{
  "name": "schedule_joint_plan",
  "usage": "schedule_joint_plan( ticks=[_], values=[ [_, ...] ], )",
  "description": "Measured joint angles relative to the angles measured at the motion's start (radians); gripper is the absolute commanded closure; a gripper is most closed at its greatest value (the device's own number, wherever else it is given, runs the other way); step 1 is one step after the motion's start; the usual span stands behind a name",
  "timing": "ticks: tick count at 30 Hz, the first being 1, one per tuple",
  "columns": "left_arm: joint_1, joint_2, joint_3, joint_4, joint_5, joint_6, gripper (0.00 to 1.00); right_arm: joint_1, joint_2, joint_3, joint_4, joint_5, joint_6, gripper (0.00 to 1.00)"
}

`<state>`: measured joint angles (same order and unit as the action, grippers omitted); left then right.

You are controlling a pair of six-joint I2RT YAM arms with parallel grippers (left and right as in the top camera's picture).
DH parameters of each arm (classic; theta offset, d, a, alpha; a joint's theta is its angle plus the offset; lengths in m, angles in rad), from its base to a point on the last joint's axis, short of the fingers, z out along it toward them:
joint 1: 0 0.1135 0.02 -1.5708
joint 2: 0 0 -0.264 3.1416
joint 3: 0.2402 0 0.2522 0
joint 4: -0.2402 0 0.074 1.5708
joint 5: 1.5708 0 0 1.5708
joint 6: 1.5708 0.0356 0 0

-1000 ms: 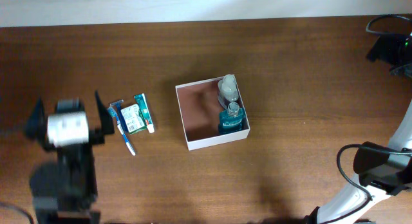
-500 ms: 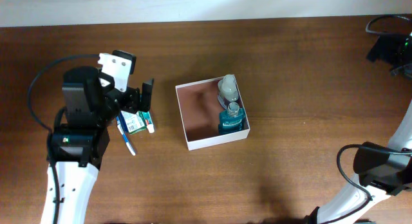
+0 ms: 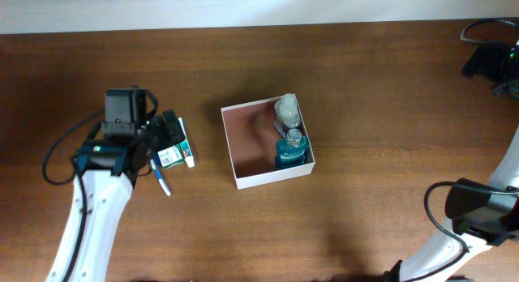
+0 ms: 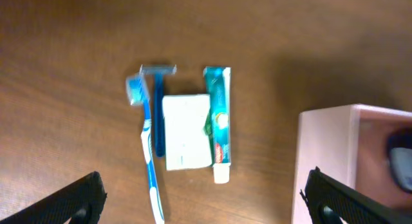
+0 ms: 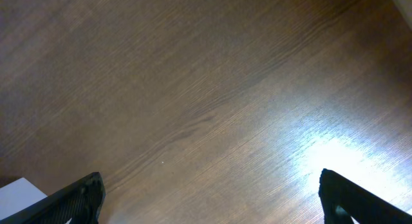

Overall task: Pack container
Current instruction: 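Move the left gripper over the blue toothbrush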

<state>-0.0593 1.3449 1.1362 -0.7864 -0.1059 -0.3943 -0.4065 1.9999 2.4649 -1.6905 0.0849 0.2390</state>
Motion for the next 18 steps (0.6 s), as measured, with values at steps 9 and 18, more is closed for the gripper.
schedule_joint_plan(
  ticks=[9, 18],
  values=[
    [0.022, 0.152, 0.0, -0.041, 0.012, -0.124, 0.05, 0.0, 0.0, 0.0, 0.0, 0.0, 0.0, 0.01],
    [0.203, 0.172, 0.0, -0.123, 0.078, -0.177, 0.54, 0.0, 0.0, 0.0, 0.0, 0.0, 0.0, 0.01]
  ],
)
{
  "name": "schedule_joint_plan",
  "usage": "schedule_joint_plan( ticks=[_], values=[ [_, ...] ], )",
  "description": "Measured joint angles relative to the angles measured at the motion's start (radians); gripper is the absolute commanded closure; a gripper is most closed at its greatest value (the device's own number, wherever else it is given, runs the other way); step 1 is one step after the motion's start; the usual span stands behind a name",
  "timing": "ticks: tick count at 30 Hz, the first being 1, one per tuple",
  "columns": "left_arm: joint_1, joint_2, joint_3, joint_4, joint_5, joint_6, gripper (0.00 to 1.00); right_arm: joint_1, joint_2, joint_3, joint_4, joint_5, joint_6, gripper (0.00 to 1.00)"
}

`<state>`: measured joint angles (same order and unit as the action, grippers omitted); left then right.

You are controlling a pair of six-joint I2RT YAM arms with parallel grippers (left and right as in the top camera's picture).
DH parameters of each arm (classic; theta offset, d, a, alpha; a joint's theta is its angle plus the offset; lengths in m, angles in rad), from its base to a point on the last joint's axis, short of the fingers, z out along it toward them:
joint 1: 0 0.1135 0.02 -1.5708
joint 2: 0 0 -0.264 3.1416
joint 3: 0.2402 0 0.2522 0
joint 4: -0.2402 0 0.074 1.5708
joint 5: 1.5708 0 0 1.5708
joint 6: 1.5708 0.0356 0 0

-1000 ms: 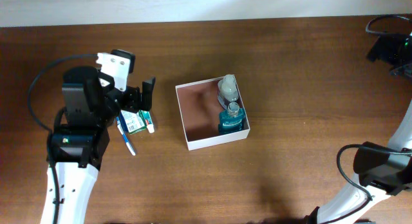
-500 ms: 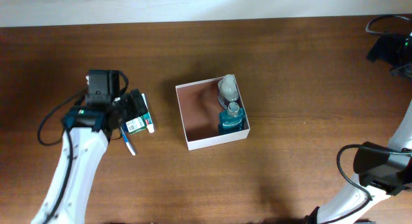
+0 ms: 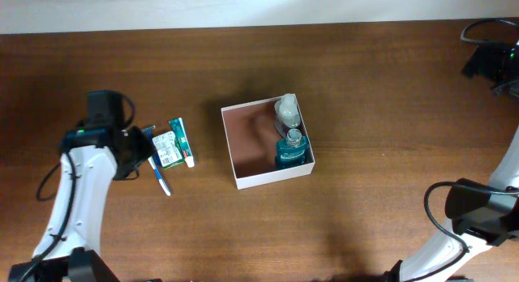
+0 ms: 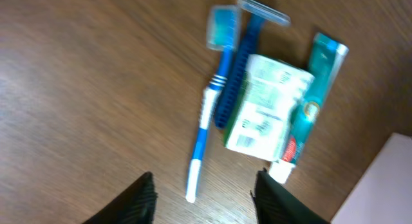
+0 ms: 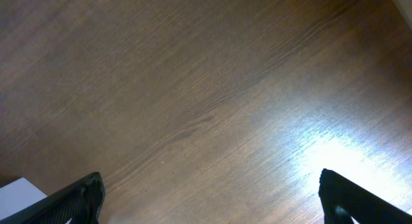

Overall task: Pack container
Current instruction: 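Move the left gripper over the blue toothbrush, then lower the left gripper and close it on the toothbrush handle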

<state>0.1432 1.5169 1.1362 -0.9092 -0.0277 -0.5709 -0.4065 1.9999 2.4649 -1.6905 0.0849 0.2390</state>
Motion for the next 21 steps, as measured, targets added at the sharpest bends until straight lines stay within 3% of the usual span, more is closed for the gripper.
schedule_joint_plan(
  ticks=[5, 10, 21],
  values=[
    [0.047, 0.034, 0.0, 0.058, 0.033, -0.002, 0.54, 0.0, 0.0, 0.0, 0.0, 0.0, -0.001, 0.01],
    [0.046, 0.098, 0.0, 0.11, 0.066, -0.003, 0.68, 0.0, 0.0, 0.0, 0.0, 0.0, 0.0, 0.01],
    [0.046, 0.218, 0.001, 0.007, 0.08, 0.025, 0.68, 0.0, 0.0, 0.0, 0.0, 0.0, -0.001, 0.01]
  ],
)
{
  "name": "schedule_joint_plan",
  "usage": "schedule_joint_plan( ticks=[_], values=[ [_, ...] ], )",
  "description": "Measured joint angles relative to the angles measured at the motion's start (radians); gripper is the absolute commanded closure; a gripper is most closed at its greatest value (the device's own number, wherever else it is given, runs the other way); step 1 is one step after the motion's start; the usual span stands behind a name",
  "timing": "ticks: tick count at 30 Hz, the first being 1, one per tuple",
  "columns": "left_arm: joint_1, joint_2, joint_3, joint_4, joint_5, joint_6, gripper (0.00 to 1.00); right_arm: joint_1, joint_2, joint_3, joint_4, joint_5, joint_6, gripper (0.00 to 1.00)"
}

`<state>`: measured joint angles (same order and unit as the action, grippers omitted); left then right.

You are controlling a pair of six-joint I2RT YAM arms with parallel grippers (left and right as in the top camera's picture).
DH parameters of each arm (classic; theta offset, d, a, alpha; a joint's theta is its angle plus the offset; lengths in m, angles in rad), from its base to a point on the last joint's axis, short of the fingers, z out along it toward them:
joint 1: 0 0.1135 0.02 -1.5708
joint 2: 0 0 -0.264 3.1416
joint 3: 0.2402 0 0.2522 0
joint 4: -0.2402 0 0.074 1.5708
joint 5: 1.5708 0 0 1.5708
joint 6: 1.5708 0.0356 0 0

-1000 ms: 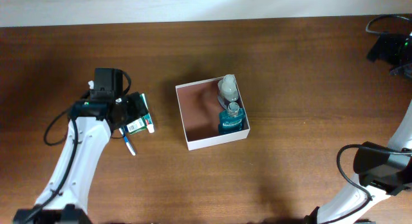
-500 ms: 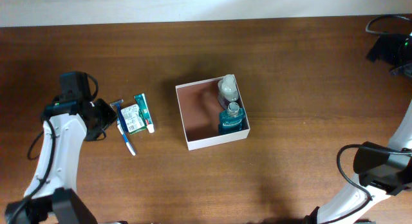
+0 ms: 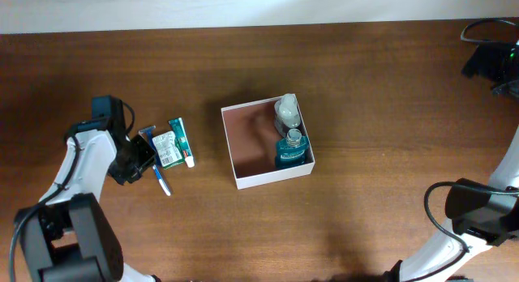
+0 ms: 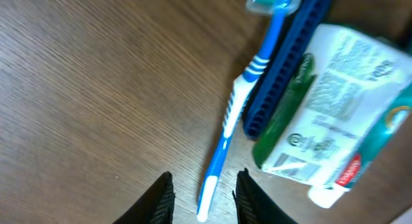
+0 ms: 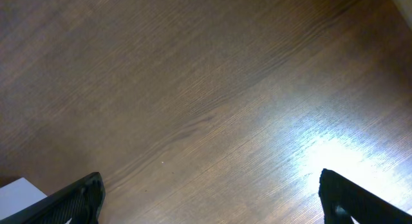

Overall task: Pack container
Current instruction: 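Lower the left gripper and close it on the toothbrush handle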

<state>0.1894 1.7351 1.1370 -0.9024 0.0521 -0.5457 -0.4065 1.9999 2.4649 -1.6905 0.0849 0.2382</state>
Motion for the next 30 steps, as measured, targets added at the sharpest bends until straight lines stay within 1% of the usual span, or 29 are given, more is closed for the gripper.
schedule_joint_plan(
  ticks=[16, 23, 24, 25, 27, 30],
  values=[
    [0.0, 0.131, 0.0, 0.039, -0.018, 0.011, 0.68, 0.0, 0.0, 0.0, 0.0, 0.0, 0.0, 0.01],
    [0.0, 0.143, 0.0, 0.061, -0.018, 0.061, 0.64, 0.0, 0.0, 0.0, 0.0, 0.0, 0.0, 0.01],
    [0.0, 0.143, 0.0, 0.061, -0.018, 0.064, 0.65, 0.0, 0.0, 0.0, 0.0, 0.0, 0.0, 0.01],
    [0.0, 0.143, 0.0, 0.06, -0.018, 0.067, 0.69, 0.0, 0.0, 0.0, 0.0, 0.0, 0.0, 0.01],
    [0.0, 0.143, 0.002, 0.04, -0.018, 0.072, 0.74, 0.0, 0.0, 0.0, 0.0, 0.0, 0.0, 0.01],
    [0.0, 0.143, 0.027, -0.019, -0.018, 0.079, 0.75, 0.0, 0.0, 0.0, 0.0, 0.0, 0.0, 0.01]
  ],
)
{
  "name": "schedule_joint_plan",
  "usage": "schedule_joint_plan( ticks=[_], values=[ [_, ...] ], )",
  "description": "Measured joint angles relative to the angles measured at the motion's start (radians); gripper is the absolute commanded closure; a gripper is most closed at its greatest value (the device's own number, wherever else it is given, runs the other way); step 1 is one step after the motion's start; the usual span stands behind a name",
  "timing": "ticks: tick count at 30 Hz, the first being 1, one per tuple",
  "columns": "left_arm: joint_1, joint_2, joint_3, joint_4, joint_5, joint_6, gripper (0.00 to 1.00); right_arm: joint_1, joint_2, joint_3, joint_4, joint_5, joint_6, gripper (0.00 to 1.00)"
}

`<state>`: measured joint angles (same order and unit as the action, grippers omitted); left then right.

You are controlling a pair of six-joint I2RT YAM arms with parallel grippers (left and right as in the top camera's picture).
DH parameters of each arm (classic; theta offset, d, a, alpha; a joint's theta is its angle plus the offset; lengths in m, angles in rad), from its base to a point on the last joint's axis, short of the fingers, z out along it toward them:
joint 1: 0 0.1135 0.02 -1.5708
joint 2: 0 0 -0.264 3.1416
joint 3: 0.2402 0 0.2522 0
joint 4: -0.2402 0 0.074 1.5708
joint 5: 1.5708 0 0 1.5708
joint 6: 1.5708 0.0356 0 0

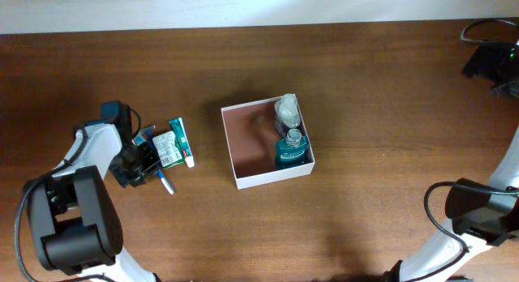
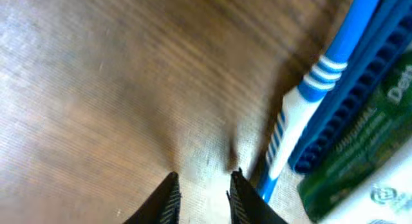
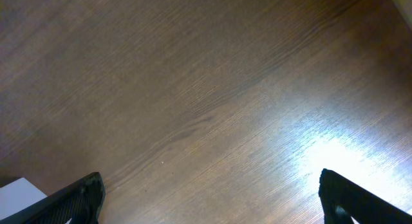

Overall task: Pack container
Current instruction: 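Lower the left gripper and close it on the toothbrush handle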

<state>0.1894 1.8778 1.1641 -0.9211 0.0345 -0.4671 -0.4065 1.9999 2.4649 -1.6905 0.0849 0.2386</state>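
The white box (image 1: 235,156) stands mid-table and holds a teal bottle (image 1: 292,150) and a pale bottle (image 1: 286,110) along its right wall. To its left lie a toothpaste tube (image 1: 180,142), a green-and-white packet (image 1: 165,149), a dark blue razor (image 2: 351,118) and a blue-and-white toothbrush (image 2: 302,111). My left gripper (image 2: 203,197) is low over the table just left of the toothbrush handle. Its fingers stand narrowly open with only bare wood between them. My right gripper (image 3: 209,208) is wide open over bare wood, holding nothing.
The brown wooden table (image 1: 381,87) runs to a pale wall strip along the far edge. The right arm's base (image 1: 478,209) sits at the lower right, with cables (image 1: 486,31) at the top right. A white corner (image 3: 13,188) shows in the right wrist view.
My left gripper has come down closer to the table beside the toothbrush handle, and its fingers stand slightly closer together. The items, the box and the right arm have not moved.
My left gripper was wide open high above the row of toiletries. Then it stood left of them with its fingers much closer together. Then it was lower by the toothbrush, and now it is just off the wood beside the handle. The right arm stayed still.
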Motion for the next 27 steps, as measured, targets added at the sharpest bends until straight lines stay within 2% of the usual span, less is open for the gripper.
schedule_joint_plan(
  ticks=[5, 10, 27],
  values=[
    [0.0, 0.0, 0.114, -0.077, 0.0, 0.0, 0.76, 0.0, 0.0, 0.0, 0.0, 0.0, 0.0, 0.01],
    [0.0, 0.0, 0.19, -0.082, 0.0, 0.0, 0.77, 0.0, 0.0, 0.0, 0.0, 0.0, 0.0, 0.01],
    [-0.035, 0.0, 0.148, -0.101, 0.0, 0.0, 0.75, 0.0, 0.0, 0.0, 0.0, 0.0, -0.001, 0.01]
  ],
)
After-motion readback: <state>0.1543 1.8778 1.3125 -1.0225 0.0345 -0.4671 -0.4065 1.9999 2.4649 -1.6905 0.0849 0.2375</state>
